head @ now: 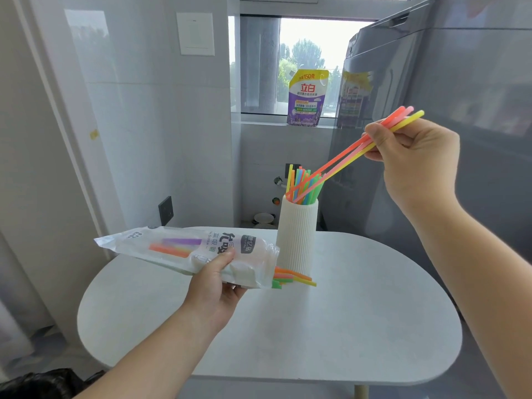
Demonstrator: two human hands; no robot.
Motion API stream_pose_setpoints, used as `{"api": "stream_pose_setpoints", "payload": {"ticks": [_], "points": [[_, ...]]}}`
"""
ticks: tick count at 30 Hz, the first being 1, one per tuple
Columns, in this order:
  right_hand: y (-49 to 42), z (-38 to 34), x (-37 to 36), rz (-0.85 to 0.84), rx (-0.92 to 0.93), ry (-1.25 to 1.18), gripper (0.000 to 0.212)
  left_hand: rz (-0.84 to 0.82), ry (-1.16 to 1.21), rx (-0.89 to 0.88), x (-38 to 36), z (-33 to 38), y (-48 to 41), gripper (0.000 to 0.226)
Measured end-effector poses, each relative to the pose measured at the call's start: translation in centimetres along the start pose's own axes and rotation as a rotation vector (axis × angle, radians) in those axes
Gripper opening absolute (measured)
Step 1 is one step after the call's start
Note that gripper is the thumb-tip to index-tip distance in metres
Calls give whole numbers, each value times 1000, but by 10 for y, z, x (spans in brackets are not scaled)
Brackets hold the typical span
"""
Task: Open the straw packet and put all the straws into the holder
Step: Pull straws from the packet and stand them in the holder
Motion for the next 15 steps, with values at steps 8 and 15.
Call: {"api": "stream_pose_setpoints", "payload": {"ticks": [8, 15], "points": [[-2, -2, 3, -7, 51, 43, 14, 3, -19, 1, 2, 0, -1, 39], [-8, 2, -5, -33, 28, 70, 14, -1, -18, 4, 1, 0, -2, 44]]}}
Point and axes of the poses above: each hand's wrist, its own y-axis away from the middle knuckle, its own x-axis out of the back of the hand, z = x × y, the point moved 1 cm from there along -y, towards the middle knuckle, and after that the axes turned 1 degree about z, right-handed, at the moved point
